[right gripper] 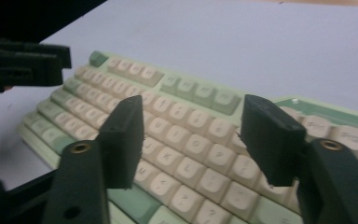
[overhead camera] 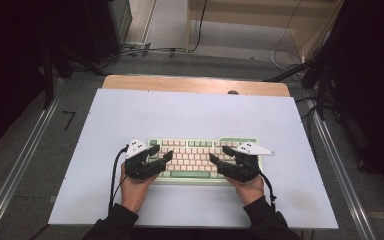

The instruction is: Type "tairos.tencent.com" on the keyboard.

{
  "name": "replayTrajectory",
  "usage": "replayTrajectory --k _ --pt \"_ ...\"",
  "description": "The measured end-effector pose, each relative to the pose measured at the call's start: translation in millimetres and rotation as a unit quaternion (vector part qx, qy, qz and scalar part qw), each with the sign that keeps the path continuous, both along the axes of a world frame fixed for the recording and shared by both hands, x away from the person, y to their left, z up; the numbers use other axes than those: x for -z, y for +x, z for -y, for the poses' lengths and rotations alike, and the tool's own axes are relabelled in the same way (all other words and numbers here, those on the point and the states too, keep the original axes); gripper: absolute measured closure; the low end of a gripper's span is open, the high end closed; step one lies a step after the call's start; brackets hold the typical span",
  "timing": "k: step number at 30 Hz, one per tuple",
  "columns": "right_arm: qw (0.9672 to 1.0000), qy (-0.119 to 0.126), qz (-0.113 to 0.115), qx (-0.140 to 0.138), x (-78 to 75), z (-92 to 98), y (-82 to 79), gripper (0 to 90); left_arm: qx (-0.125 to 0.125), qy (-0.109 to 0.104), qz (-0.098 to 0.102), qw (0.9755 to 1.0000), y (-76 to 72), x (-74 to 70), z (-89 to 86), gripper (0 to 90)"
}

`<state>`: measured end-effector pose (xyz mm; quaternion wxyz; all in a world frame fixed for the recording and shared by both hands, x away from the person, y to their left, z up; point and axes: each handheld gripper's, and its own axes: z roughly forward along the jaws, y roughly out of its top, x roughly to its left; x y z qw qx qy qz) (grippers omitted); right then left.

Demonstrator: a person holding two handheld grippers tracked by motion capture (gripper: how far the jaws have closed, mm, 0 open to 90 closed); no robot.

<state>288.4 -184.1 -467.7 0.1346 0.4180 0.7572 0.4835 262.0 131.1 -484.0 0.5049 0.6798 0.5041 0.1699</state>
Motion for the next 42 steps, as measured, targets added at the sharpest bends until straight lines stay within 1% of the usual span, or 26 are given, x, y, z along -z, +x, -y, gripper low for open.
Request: replayTrajectory --k 3,6,10,13,21,26,29,34,38,42 --pt "0.9998 0.007 -0.002 0.016 -1.7 8.9 2.0 31.3 -0.003 0.002 0.000 1.0000 0.0 -0.3 -0.5 41.6" --pt "0.9998 0.005 -0.002 0.021 -1.8 12.1 2.8 30.1 -0.003 0.002 0.001 1.0000 0.0 -0.3 -0.3 40.7" --pt "0.9998 0.001 -0.004 0.022 -1.0 12.9 3.0 29.5 -0.004 0.002 0.001 1.0000 0.3 -0.4 -1.3 40.6" --pt "0.9997 -0.004 -0.012 0.022 1.5 13.3 4.3 28.6 -0.007 0.002 0.001 1.0000 0.4 -0.5 -2.4 39.5" --pt "0.9996 -0.006 -0.013 0.025 2.0 18.3 3.9 27.3 -0.013 0.001 0.003 0.9999 0.6 -1.5 -5.8 38.4" --pt "0.9994 -0.008 -0.012 0.031 2.2 23.5 3.7 26.8 -0.019 0.004 0.002 0.9998 0.5 -2.3 -7.5 33.7" --pt "0.9993 -0.007 -0.013 0.033 1.9 26.3 2.8 26.8 -0.022 0.003 0.003 0.9998 0.5 -2.4 -8.5 33.2" --pt "0.9993 -0.008 -0.012 0.035 1.9 31.4 1.3 26.8 -0.024 0.003 0.005 0.9997 0.0 -3.4 -9.6 32.2" --pt "0.9991 -0.010 -0.015 0.038 2.8 35.0 0.6 26.8 -0.025 0.002 0.006 0.9997 0.1 -3.7 -9.4 31.2" --pt "0.9989 -0.013 -0.015 0.042 3.4 38.2 -0.1 26.5 -0.022 0.007 0.004 0.9997 -2.2 -4.0 -10.9 30.5"
